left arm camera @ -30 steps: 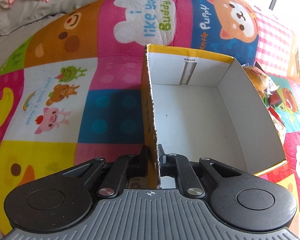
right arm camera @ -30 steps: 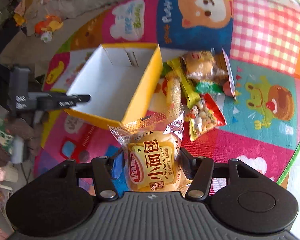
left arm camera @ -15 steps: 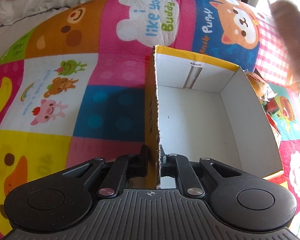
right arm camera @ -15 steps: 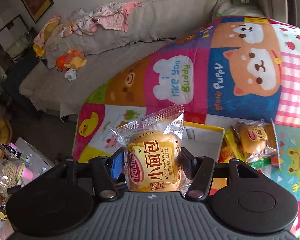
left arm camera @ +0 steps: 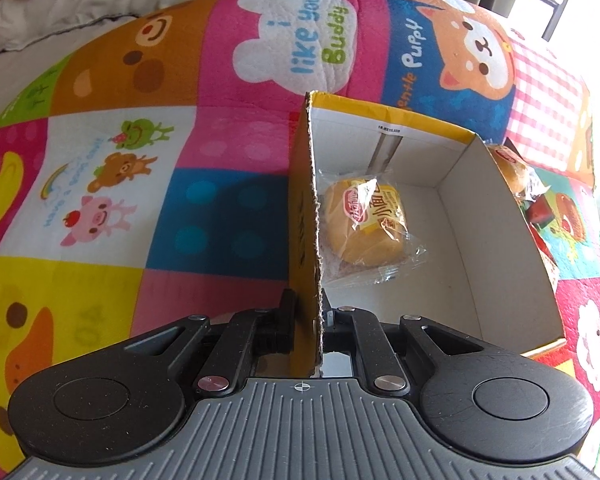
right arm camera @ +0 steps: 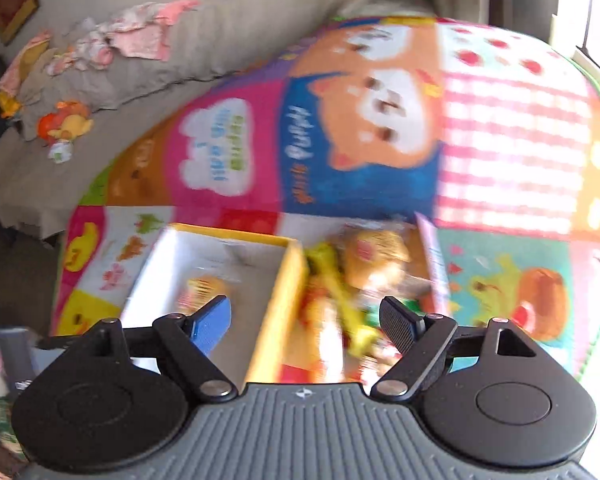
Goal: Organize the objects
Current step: 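Carry the bread bun into the yellow box with the right tool and release, then grasp the pink Volcano candy box with the right tool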
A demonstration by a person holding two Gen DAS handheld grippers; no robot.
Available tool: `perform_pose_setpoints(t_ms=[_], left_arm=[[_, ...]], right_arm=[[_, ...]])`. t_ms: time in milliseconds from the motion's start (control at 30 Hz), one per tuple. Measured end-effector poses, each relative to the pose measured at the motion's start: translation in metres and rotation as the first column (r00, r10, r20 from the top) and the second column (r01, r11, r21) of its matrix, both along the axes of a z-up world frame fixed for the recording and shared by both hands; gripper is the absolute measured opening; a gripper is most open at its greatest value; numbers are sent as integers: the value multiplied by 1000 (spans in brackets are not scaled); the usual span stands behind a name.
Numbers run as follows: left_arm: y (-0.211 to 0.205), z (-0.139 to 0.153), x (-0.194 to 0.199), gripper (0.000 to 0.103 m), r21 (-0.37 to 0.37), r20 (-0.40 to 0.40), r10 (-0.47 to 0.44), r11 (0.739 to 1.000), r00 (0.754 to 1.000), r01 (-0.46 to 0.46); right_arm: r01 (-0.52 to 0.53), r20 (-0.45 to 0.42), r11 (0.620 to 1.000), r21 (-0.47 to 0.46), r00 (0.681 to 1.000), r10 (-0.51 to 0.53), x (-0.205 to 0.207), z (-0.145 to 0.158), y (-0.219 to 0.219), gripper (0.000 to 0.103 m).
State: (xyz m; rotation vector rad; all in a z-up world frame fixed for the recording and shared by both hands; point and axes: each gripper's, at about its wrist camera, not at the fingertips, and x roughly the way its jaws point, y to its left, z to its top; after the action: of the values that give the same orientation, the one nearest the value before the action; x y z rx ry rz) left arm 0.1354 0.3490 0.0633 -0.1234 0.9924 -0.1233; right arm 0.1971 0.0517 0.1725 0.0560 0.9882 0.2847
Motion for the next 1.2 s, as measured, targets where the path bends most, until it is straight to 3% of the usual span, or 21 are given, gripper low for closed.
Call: perform_pose_setpoints(t_ms=[167,333,567,733,933,1200], left_arm=[[-2,-1,0,11,6,-8,10,1000,1000,-10],[-1,-2,-2,11,0,-7,42,999,999,-42],[0,-2,-4,11,-7,-19,64,998,998,-64],[3,-2,-4,11,-20,-20,62,998,998,-63],[0,-5,-4,11,-5,-4,52,999,999,-52],[2,-5,-3,12,-18,-9,60,998,998,-60]], right_arm=[[142,-26,990,-14,990,-142,19,-27,-56,83],[231,-7,973,27,973,-231,48,-49,-78,83],[195,45,981,6,980,-195,114,-77,-27,86],[183,102,973,-138,980,-170,144,-102,9,85],[147,15,989,-8,989,-147,129,-102,-13,85],[62,9,998,-17,998,-62,102,-81,-24,85]])
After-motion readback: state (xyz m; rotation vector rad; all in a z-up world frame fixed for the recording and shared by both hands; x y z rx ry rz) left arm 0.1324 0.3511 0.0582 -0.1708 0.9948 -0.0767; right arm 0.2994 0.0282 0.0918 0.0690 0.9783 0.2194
